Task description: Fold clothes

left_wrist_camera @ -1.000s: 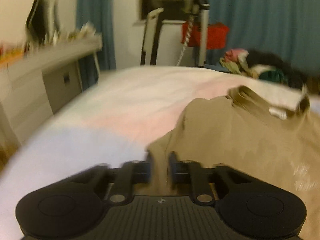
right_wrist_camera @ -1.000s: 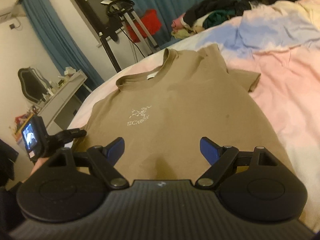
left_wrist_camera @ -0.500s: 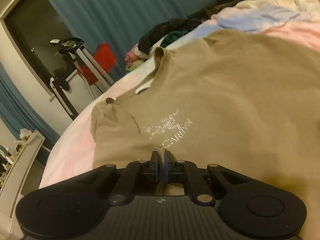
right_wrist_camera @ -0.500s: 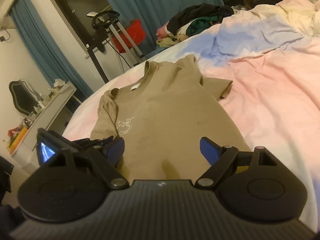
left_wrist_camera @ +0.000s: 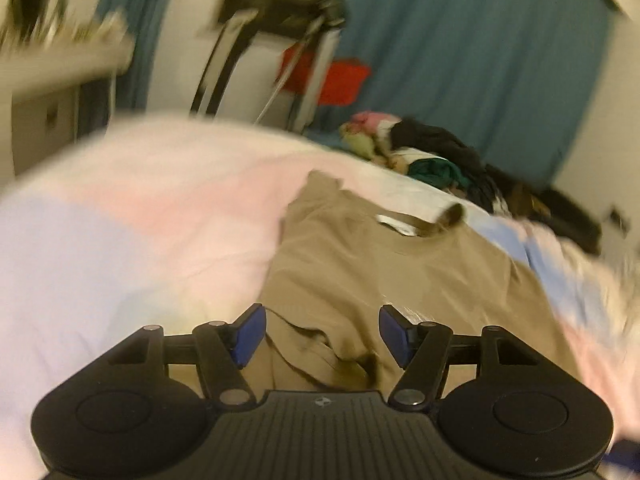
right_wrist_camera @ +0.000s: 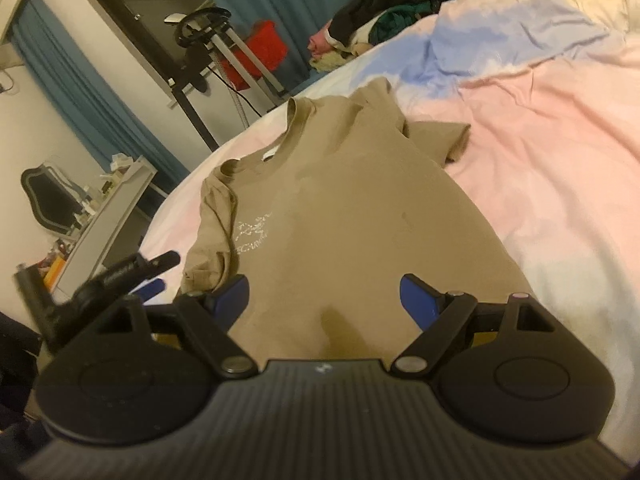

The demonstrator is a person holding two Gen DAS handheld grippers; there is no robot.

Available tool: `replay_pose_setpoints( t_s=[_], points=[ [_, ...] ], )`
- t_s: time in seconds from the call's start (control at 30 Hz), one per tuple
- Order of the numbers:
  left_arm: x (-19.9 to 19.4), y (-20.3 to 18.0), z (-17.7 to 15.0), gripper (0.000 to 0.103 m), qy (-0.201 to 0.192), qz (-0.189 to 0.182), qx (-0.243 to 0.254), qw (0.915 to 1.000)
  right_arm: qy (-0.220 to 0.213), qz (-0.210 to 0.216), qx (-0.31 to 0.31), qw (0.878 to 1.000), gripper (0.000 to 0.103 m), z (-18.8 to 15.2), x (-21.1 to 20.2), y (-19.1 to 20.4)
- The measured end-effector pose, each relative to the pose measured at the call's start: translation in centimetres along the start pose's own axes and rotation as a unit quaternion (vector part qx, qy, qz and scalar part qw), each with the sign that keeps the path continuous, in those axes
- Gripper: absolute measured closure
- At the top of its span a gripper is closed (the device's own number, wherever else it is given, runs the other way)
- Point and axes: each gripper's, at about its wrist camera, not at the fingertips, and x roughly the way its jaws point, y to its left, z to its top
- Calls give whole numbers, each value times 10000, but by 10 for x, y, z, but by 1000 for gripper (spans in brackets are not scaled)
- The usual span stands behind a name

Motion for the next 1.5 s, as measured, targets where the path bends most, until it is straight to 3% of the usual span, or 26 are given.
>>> replay_pose_setpoints(
  t_s=[0.1,0.13,0.2,0.23,0.27,0.33,0.47,0.57,0.67,0.73,0.8,0.9,0.97,1.0,1.03,1.07,1.1,1.23,1.33,1.5],
  points=[
    [31,10,9,40,419,77,-190,9989,54,65,114,9999,19,-3,5,-6],
    [34,12,11,42,389,79,-292,9988,76,23,121,9999,19,-4,10,-8],
    [38,16,15,54,272,73,-511,9983,215,-242,91,9994,18,-7,24,-10],
    [40,18,17,71,213,70,-621,9978,259,-291,83,9992,19,-9,29,-10],
    [39,23,20,80,166,60,-758,9970,293,-323,68,9990,19,-11,33,-10],
    [38,38,28,92,114,18,-991,9950,307,-298,-24,9991,19,-13,34,-6],
    [21,69,44,96,-231,45,-1310,9911,287,-264,-134,9992,19,-15,32,0],
    [4,86,69,96,-539,140,-1256,9905,291,-330,-128,9990,19,-15,35,-1],
    [-9,88,107,98,-779,628,-593,9932,281,-408,-189,9986,19,-16,38,0],
    [-14,89,131,98,-949,1091,-205,9893,266,-470,-296,9981,19,-17,39,3],
    [-10,93,150,99,-1063,1750,204,9786,251,-526,-424,9974,19,-17,41,6],
    [1,106,166,98,-1124,2647,607,9558,226,-602,-611,9961,19,-18,44,11],
    [10,118,164,93,-939,2704,568,9565,203,-627,-693,9954,19,-18,46,13],
    [9,125,161,89,-885,2576,471,9610,191,-635,-728,9951,19,-18,46,14],
    [9,132,156,75,-865,2444,291,9654,186,-641,-751,9949,19,-18,47,15],
    [8,139,152,51,-850,2316,98,9691,190,-645,-758,9949,19,-18,48,15],
    [2,145,146,43,-829,2250,-66,9708,194,-650,-764,9948,19,-18,49,16],
    [-37,168,109,41,-689,1704,-560,9814,213,-640,-772,9947,19,-19,49,17],
    [-60,180,79,38,-452,1163,-1203,9849,223,-619,-730,9952,19,-19,48,18],
    [-60,188,48,32,-150,508,-2118,9759,234,-591,-766,9950,19,-22,44,21]
  ],
)
